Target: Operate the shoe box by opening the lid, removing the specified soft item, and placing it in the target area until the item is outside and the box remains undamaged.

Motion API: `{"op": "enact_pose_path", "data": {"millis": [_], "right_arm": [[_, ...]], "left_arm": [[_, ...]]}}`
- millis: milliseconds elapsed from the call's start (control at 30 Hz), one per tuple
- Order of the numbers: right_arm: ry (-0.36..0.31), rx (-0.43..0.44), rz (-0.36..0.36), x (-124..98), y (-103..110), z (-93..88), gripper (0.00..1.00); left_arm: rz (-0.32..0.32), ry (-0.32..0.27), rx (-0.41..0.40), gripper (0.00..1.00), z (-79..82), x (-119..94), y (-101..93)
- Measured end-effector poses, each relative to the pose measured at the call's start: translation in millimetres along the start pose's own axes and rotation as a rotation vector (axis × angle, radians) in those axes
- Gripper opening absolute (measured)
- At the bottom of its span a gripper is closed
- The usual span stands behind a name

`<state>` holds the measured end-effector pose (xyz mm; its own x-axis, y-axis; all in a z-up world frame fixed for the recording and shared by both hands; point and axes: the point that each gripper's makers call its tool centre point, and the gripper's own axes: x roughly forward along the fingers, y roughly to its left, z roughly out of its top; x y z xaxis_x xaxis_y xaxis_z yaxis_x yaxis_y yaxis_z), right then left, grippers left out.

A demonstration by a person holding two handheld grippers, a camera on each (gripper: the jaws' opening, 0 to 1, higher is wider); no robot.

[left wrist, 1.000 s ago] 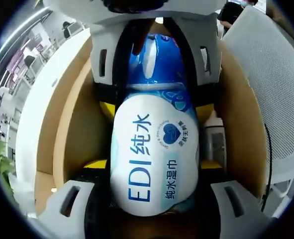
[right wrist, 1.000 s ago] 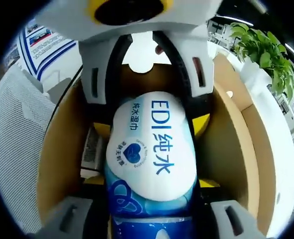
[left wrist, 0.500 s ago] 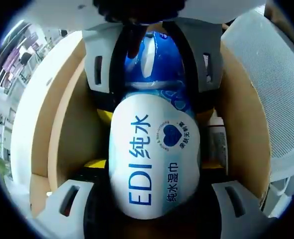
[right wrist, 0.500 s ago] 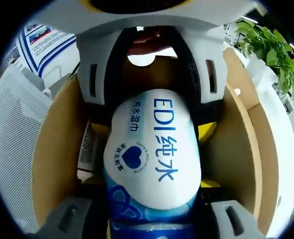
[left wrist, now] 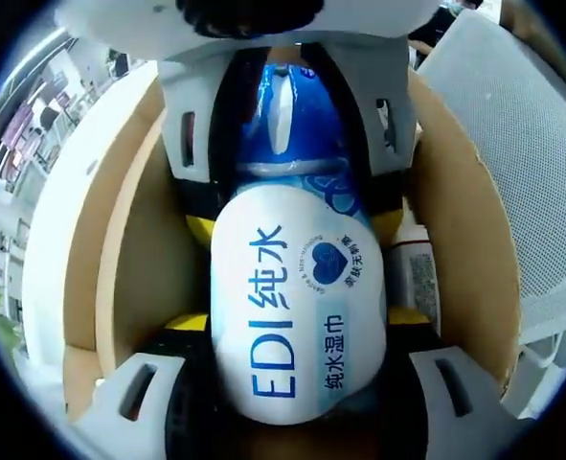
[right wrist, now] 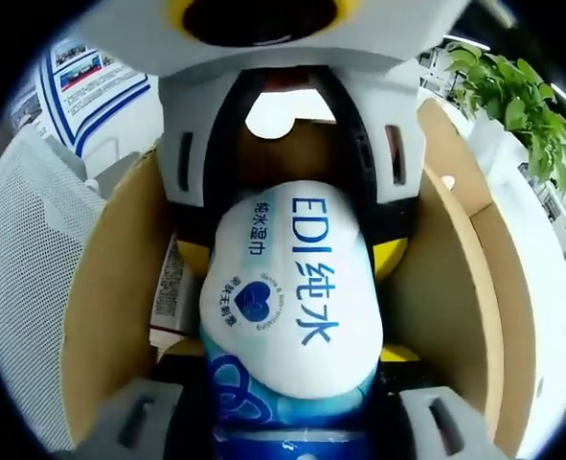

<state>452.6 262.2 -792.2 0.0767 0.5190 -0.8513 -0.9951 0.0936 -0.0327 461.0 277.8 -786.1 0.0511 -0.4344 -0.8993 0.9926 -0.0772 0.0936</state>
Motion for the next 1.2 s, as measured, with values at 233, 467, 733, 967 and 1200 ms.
{"op": "enact_pose_path", "data": {"millis": [233,467,733,967,1200], "right_arm": [[-0.037,-0.029,-0.012,-4.1,13.6,3.2,0.57],[-0.044,-0.055,-0.036,-15.0,12.1,10.3,0.56],[-0.047,-0.085,-0.042,-29.5,16.5,17.1,0.56],[-0.051,-0.115,-0.057,-45.1,21.5,24.4,0.55],[-0.048,-0.117,-0.064,-61.2,26.0,21.7,0.55]], "left_arm": [[0.022,-0.01,-0.024,0.65,3.6,-6.8,-14.6],[0.032,0.008,-0.013,0.65,6.9,-15.6,-12.6],[0.043,0.012,-0.011,0.64,15.1,-27.3,-17.0],[0.059,0.009,0.014,0.64,24.8,-40.1,-22.5],[0.077,0.01,0.044,0.61,41.0,-48.3,-25.3]]}}
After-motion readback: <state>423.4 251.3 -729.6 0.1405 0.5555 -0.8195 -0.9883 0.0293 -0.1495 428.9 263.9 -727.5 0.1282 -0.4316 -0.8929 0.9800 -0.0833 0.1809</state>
